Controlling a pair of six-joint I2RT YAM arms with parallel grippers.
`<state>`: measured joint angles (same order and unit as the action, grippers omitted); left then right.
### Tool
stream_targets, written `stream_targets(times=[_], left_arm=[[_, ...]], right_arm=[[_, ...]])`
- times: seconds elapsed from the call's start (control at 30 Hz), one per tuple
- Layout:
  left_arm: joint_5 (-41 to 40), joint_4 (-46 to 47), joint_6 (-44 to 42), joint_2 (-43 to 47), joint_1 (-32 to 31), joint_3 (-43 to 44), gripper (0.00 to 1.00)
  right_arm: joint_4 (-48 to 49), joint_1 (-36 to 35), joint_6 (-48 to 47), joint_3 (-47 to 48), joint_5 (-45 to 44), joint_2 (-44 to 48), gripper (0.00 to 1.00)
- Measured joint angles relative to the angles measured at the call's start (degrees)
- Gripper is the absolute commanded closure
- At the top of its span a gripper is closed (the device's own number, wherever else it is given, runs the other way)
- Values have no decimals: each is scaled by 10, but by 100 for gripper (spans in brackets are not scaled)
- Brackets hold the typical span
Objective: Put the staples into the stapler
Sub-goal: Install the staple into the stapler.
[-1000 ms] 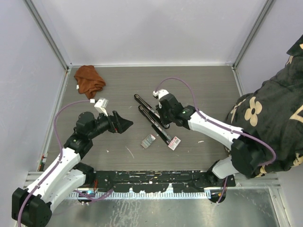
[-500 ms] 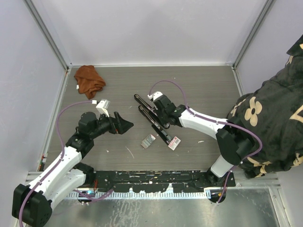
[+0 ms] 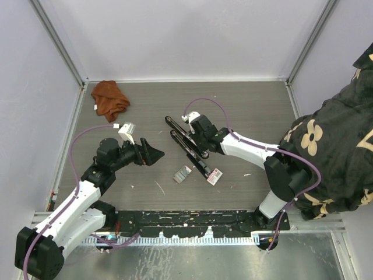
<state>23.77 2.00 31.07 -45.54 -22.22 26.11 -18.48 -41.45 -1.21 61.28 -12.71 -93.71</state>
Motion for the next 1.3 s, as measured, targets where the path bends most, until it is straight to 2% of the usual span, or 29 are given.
stream_targets(times=[0.77, 1.3], left_arm=[[0, 1, 0, 0, 0, -1, 13], [0, 1, 1, 0, 0, -1, 13]], right_arm=[[26, 4, -11, 2, 21, -16, 83], [73, 9, 12, -33, 19, 2, 83]])
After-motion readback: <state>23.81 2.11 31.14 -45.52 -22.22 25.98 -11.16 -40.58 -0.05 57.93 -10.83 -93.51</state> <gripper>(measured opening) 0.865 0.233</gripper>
